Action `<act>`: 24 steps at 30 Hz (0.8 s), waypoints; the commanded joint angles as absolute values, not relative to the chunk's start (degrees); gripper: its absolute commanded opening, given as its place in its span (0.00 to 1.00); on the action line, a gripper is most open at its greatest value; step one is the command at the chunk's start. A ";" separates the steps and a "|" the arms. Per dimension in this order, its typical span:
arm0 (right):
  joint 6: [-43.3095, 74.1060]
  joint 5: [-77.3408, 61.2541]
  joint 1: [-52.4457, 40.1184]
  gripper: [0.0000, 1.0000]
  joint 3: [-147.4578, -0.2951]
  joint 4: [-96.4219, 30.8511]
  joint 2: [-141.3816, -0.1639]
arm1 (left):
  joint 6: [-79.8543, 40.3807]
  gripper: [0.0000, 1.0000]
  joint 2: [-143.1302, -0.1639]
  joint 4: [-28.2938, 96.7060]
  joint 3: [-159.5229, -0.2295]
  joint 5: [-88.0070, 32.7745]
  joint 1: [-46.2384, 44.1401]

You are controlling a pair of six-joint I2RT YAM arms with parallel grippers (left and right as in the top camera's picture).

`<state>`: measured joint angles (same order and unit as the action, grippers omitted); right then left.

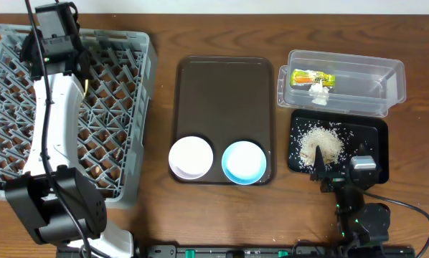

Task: Sort waste into correct bins and load items into the dishwasher
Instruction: 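Carry the yellow plate into the rack, stand it upright, release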

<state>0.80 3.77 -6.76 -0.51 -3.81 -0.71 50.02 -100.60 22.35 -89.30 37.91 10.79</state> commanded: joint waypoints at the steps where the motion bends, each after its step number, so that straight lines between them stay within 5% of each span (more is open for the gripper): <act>1: 0.36 3.57 -6.28 0.99 -0.32 -3.90 -0.38 | 52.82 0.06 -100.62 18.35 -89.06 42.30 11.07; 21: 0.34 3.57 -6.28 0.99 -0.32 -3.90 -0.38 | 46.57 0.06 -101.49 22.22 -86.52 39.44 11.29; 24: 0.34 3.57 -6.28 0.99 -0.32 -3.90 -0.38 | 44.58 0.15 -101.21 21.78 -86.54 39.44 11.29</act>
